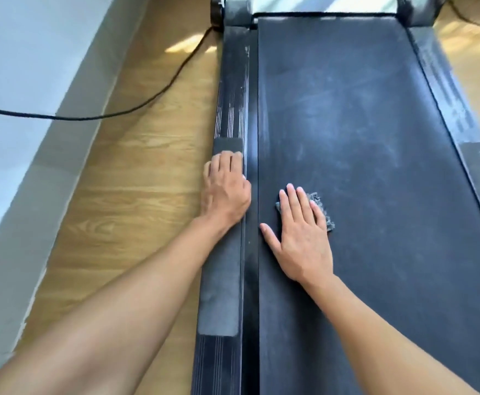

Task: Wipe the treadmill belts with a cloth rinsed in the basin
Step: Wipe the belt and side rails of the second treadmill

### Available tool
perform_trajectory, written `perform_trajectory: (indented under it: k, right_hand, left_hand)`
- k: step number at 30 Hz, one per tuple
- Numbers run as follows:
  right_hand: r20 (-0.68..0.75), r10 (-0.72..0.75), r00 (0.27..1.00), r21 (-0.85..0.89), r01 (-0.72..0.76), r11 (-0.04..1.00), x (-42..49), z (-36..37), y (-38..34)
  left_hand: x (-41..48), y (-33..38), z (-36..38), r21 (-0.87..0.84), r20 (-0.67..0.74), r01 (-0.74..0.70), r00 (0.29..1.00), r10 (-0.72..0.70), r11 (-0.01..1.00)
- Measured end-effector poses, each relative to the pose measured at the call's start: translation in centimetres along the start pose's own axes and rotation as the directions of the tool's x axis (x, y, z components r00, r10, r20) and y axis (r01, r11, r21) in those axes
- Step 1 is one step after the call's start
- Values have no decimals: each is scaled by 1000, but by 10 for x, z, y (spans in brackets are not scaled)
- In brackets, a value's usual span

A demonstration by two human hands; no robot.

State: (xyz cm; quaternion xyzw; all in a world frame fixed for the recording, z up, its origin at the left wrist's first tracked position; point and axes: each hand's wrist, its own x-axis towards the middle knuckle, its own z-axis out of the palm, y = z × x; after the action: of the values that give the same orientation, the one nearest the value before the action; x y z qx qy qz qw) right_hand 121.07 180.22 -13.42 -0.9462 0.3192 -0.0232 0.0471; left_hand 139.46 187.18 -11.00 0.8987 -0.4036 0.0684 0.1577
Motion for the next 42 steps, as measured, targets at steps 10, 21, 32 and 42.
perform_trajectory:
  k: [10,21,32,42]
  right_hand:
    - [6,-26,1000,125,25,992,6,-1,2]
    - [1,34,999,644,-26,765,414,-37,35]
    - [-25,-67,997,392,71,917,592,-46,4]
    - [62,-192,980,31,190,981,565,-36,5]
  left_hand:
    - [126,-4,51,-3,157,194,969,-191,981]
    - [132,0,44,32,248,210,945,-211,977]
    - [135,1,38,-2,267,219,940,-210,976]
    - [137,1,36,-9,303,236,927,-223,972]
